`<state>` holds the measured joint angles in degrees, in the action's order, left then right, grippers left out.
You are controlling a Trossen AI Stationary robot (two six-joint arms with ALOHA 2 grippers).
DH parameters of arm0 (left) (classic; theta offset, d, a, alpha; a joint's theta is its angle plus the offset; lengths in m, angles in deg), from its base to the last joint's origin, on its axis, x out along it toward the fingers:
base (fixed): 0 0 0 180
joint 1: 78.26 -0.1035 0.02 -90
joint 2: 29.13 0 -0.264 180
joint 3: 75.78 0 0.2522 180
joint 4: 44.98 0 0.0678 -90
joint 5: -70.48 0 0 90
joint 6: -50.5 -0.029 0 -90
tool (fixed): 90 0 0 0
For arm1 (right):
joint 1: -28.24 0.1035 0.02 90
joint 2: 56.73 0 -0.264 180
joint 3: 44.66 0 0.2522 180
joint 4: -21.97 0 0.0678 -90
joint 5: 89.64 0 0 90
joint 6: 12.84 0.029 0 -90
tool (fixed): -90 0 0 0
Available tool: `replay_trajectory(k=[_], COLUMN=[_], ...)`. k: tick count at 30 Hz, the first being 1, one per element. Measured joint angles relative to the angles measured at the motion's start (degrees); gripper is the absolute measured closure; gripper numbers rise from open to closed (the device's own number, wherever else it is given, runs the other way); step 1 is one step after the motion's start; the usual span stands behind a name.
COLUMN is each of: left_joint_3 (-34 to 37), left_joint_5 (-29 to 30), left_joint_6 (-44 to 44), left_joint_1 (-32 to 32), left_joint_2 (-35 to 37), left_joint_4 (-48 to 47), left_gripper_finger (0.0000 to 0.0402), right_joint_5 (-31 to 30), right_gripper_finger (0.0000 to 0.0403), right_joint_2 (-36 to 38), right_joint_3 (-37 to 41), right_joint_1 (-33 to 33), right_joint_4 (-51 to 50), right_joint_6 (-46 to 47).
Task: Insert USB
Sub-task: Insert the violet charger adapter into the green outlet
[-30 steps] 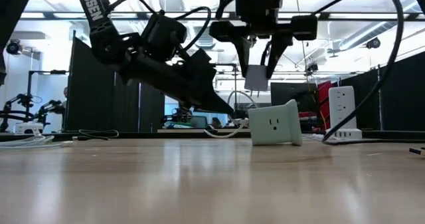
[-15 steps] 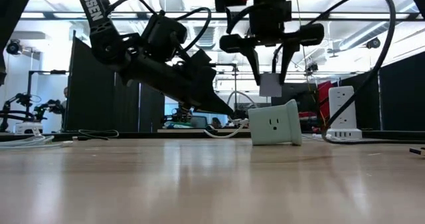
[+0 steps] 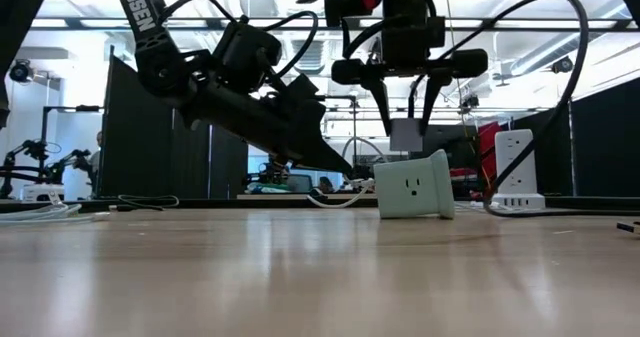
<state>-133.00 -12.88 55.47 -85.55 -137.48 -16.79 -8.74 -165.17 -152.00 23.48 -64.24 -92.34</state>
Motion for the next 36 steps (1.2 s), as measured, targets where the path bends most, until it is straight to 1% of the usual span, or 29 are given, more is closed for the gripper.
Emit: replay_trajectory(k=[10, 13, 19, 25, 29, 32, 36], left_joint_3=[0.0, 0.0, 0.0, 0.0, 0.0, 0.0, 0.0], left_joint_5=[0.0, -0.1, -0.1, -0.1, -0.1, -0.1, -0.2], left_joint_6=[0.0, 0.0, 0.0, 0.0, 0.0, -0.1, -3.6], left_joint_1=[0.0, 0.0, 0.0, 0.0, 0.0, 0.0, 0.2], left_joint_2=[0.0, 0.0, 0.0, 0.0, 0.0, 0.0, 0.0], left_joint_4=[0.0, -0.1, -0.1, -0.1, -0.1, -0.1, -1.4], left_gripper_finger=[0.0397, 0.0397, 0.0397, 0.0397, 0.0397, 0.0397, 0.0397], right_joint_5=[2.7, 4.7, 4.6, 4.7, 8.3, 9.4, 11.7], right_gripper_finger=[0.0215, 0.0215, 0.0215, 0.0215, 0.0216, 0.0220, 0.0232], right_joint_2=[-0.2, -0.2, -0.4, -3.1, -4.4, -5.2, -5.4], right_joint_3=[0.3, 0.3, 1.5, 1.5, 1.5, 1.4, 1.5], right_joint_1=[1.4, 1.5, 1.2, 0.8, 0.2, 0.1, 0.0], right_joint_4=[0.2, 0.4, 1.4, 2.0, 2.8, 2.7, 2.7], right_joint_6=[0.0, 0.2, 0.4, 0.5, 0.3, 0.6, 2.9])
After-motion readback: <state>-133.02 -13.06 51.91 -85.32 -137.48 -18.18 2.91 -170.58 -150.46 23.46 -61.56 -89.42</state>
